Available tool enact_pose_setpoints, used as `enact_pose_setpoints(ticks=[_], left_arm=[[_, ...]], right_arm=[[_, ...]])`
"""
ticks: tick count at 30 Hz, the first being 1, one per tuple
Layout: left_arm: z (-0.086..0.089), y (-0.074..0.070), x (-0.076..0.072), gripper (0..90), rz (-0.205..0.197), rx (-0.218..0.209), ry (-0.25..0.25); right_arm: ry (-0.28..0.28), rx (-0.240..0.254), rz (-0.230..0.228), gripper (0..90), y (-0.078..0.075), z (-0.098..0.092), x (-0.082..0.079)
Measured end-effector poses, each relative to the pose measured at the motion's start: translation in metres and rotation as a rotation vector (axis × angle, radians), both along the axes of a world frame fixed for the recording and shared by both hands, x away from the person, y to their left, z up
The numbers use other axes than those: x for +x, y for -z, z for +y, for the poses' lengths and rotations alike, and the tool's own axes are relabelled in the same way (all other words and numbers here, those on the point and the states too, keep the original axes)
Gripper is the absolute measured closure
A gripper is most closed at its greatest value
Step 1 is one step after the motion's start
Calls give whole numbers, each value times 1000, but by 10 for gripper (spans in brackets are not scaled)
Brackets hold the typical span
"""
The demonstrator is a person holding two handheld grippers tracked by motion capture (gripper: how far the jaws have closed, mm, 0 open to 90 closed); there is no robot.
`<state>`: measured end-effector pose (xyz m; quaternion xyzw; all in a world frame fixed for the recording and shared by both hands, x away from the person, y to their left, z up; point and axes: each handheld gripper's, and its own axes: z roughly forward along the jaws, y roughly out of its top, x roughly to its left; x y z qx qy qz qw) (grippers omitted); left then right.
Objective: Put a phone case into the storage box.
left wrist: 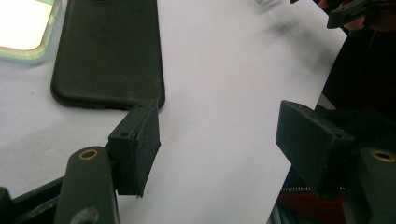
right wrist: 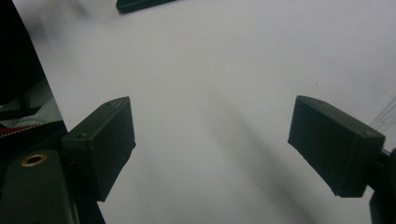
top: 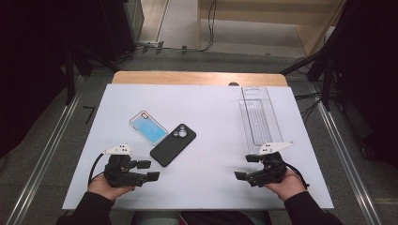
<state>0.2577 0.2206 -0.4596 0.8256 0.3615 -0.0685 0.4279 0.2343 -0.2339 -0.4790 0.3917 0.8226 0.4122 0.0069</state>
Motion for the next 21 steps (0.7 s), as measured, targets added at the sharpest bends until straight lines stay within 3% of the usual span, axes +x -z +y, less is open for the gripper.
enact_pose_setpoints(ticks=[14, 21], left_arm=[[-2, -1, 0, 306, -9, -5, 7], [-2, -1, 0, 306, -22, 3, 7]], right_arm=[[-29, 19, -15, 129, -9, 5, 11], [-47, 2, -34, 129, -17, 16, 15]])
